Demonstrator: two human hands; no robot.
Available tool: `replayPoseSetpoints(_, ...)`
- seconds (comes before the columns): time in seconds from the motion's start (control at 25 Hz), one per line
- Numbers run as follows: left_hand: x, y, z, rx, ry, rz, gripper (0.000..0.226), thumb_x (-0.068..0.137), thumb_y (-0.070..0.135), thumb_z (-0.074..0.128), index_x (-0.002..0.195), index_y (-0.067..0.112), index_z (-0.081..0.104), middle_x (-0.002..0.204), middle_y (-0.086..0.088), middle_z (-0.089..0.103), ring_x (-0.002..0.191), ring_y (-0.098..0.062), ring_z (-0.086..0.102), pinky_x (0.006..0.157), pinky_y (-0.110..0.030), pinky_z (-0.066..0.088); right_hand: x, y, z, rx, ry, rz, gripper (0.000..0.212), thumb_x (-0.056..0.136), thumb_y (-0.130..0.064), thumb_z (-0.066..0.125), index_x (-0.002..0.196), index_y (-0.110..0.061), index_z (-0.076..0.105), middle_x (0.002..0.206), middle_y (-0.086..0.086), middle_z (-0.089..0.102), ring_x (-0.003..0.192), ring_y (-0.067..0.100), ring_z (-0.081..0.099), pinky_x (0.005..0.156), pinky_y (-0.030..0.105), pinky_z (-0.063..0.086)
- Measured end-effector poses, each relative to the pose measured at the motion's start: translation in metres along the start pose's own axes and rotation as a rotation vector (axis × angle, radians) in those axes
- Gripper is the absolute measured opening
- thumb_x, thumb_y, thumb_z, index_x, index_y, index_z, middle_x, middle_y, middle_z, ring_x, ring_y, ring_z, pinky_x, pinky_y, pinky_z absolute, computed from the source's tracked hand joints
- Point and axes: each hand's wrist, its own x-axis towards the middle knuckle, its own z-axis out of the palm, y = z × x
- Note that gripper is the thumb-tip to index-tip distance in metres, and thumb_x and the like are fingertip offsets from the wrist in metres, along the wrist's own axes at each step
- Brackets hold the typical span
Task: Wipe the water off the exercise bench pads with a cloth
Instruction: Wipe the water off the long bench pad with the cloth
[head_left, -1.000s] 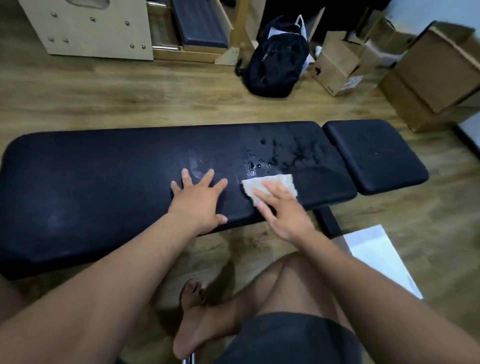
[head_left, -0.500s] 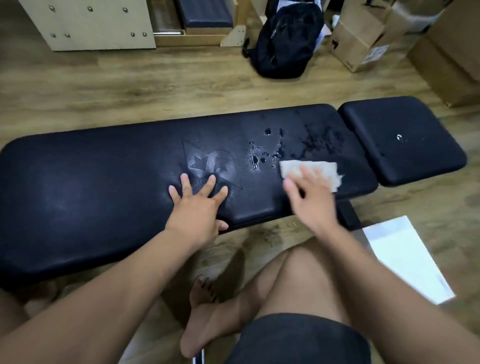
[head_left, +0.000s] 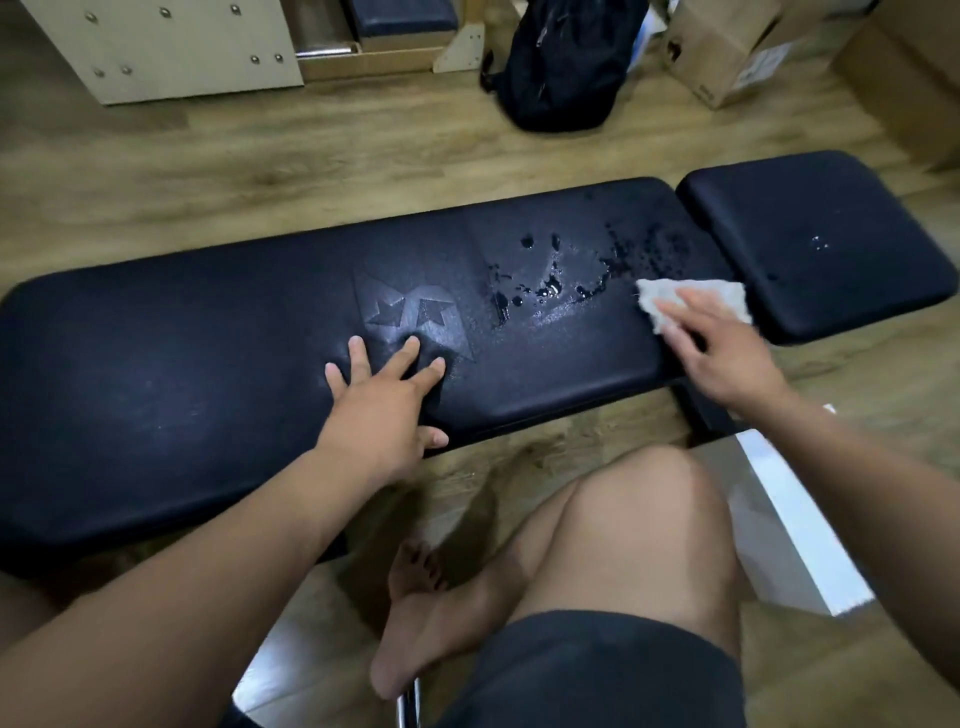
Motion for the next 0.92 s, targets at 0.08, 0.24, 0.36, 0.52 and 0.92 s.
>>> replayPoseSetpoints(0.08,0.000,0.001,-0.003,-0.009,-0.015,-0.013,0.085,0.089,0.053,0.062,0.155,0.037,0.011,0.165,0.007,-0.002,0.146,-0.050,-0.007,0.114,-0.068,0.011,0.021,0.017,-0.024,0.013,0.027,0.181,0.036,0.098,-0.037,0.047,0.129,-0.025,0.059,0.144,0.001,0.048,0.135,0.020,0.040,0.110,0.026,0.025)
replayPoseSetpoints(0.24,0.005,0.006,-0.012,0.118,0.035,0.003,0.091,0.079,0.063,0.066,0.150,0.036,0.016,0.160,0.005,0.014,0.142,-0.050,0.013,0.109,-0.064,0.027,0.021,-0.026,-0.002,-0.031,0.078,0.274,0.045,0.095,-0.047,0.036,0.120,-0.022,0.063,0.130,0.012,0.057,0.121,0.035,0.049,0.102,0.040,0.037)
replayPoseSetpoints(0.36,0.012,0.001,-0.019,0.167,0.039,-0.053,0.121,0.068,0.077,0.064,0.152,0.029,-0.009,0.162,0.001,0.000,0.145,-0.049,0.002,0.110,-0.066,0.025,-0.019,-0.109,0.048,-0.037,0.004,0.013,0.053,0.092,-0.055,0.028,0.124,-0.028,0.061,0.136,0.009,0.054,0.130,0.033,0.044,0.109,0.047,0.032)
replayPoseSetpoints(0.52,0.011,-0.002,-0.016,0.160,-0.049,-0.136,0.118,0.073,0.078,0.055,0.154,0.026,-0.014,0.163,-0.001,-0.021,0.146,-0.049,-0.008,0.110,-0.068,0.023,-0.075,-0.198,0.082,-0.069,-0.216,-0.437,0.048,0.091,-0.049,0.035,0.130,-0.030,0.056,0.146,0.003,0.046,0.140,0.031,0.032,0.117,0.048,0.018)
replayPoseSetpoints(0.92,0.016,-0.003,-0.020,0.006,-0.128,-0.155,0.128,0.066,0.072,0.072,0.156,0.028,-0.009,0.163,0.000,-0.022,0.145,-0.051,-0.014,0.110,-0.073,0.014,0.054,-0.011,-0.037,-0.135,-0.076,0.330,0.058,0.090,-0.067,0.025,0.123,-0.030,0.056,0.133,0.009,0.056,0.124,0.035,0.047,0.101,0.041,0.035)
